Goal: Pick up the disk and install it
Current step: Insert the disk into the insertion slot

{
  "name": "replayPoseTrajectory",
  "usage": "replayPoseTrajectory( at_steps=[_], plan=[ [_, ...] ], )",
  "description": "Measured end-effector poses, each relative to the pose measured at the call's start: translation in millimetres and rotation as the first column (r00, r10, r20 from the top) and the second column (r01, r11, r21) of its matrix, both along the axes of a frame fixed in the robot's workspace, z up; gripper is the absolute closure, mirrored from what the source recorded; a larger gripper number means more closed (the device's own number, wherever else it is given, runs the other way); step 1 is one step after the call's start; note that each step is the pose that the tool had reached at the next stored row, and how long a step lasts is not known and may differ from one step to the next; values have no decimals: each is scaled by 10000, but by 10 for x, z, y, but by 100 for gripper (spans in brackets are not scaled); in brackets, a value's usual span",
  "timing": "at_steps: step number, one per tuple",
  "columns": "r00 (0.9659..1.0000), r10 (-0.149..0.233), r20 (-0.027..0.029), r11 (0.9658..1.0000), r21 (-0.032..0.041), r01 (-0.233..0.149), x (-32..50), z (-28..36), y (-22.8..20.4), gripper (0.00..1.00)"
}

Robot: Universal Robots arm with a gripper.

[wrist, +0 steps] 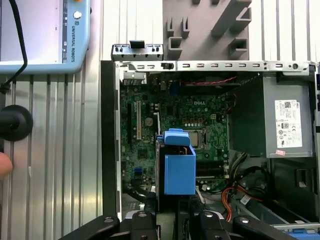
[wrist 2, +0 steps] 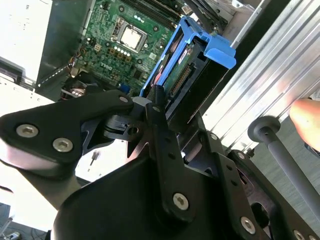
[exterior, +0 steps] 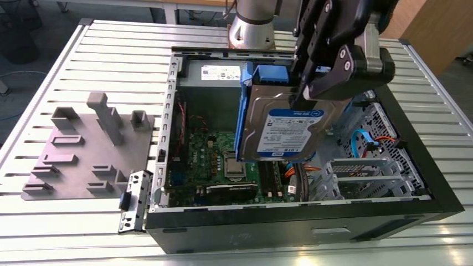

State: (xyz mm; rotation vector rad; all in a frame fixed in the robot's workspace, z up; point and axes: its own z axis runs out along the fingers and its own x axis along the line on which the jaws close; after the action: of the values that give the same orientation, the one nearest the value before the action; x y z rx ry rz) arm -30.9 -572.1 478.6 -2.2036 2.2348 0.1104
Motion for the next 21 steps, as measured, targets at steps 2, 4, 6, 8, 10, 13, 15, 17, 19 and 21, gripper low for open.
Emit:
replayPoseTrajectory(
  at_steps=[2, 4, 6, 8, 10, 13, 15, 17, 19, 21],
  plan=[
    [10000, -15, -1, 10000, -2, 15, 0, -7, -24, 65],
    [10000, -25, -1, 10000, -1, 25, 0, -14, -41, 65],
    [10000, -30, -1, 10000, -2, 30, 0, -17, -44, 65],
    [10000, -33, -1, 10000, -1, 33, 18, -21, -44, 65],
    [10000, -36, -1, 10000, -1, 36, 68, -24, -44, 65],
    [10000, -35, -2, 10000, -1, 35, 187, -27, -45, 65],
    [10000, -36, -5, 10000, -2, 36, 280, -29, -44, 65],
    [10000, -35, -8, 10000, -3, 35, 370, -31, -44, 65],
    [10000, -36, -11, 10000, -2, 36, 460, -35, -44, 65],
    [10000, -36, -14, 10000, -1, 36, 550, -39, -44, 65]
  ],
)
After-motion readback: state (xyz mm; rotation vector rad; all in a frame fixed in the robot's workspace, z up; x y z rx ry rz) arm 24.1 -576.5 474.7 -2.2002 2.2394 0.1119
